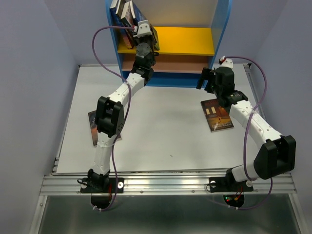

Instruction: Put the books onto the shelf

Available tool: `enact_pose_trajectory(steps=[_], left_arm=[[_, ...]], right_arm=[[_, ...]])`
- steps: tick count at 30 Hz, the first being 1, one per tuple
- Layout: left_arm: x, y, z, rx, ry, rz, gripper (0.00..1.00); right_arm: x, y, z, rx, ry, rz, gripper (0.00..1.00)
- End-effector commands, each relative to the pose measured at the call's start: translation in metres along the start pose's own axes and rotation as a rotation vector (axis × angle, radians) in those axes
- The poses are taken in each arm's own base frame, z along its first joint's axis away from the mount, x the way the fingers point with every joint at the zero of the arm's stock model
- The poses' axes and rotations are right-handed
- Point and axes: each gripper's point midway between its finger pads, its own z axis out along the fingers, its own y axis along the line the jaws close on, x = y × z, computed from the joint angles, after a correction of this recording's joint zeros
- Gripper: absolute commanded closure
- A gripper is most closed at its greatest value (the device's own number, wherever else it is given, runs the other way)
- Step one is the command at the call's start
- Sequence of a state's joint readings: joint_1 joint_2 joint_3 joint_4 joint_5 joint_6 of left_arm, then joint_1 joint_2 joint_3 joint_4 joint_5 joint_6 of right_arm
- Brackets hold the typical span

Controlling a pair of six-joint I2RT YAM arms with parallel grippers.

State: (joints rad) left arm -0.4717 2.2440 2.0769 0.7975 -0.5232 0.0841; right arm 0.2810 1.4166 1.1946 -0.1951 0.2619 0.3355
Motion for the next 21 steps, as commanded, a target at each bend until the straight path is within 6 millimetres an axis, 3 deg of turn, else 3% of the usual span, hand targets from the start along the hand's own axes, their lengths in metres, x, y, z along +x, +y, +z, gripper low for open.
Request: enact_pose_trajectory(steps=[1,3,7,17,21], left_arm=[[-0.059,0.005,0.006,-0.045,-0.13,-0.075,0.55],[-0.059,0.005,0.004,-0.049,-0.126,-0.073,0.45],[-0.069,0.01,0.001,-0.074,-0.127,-0.077,0.42],[-0.089,0.015,-0.015,-0.063,-0.078,-0.1,0.24],[-0.101,0.012,-0.017,-0.041,-0.057,-0.101,0.24]], right_arm=[[-0.014,0.002,0.0,-0.011,-0.038,0.001,0.0],[-0.014,0.002,0.0,-0.011,-0.038,0.0,0.0],[-0.013,0.003,0.001,-0.015,-0.033,0.0,0.0],[-0.009,0.011,0.003,-0.057,-0.012,0.0,0.0],[-0.006,0.015,0.004,-0.075,0.0,-0.002,0.0]])
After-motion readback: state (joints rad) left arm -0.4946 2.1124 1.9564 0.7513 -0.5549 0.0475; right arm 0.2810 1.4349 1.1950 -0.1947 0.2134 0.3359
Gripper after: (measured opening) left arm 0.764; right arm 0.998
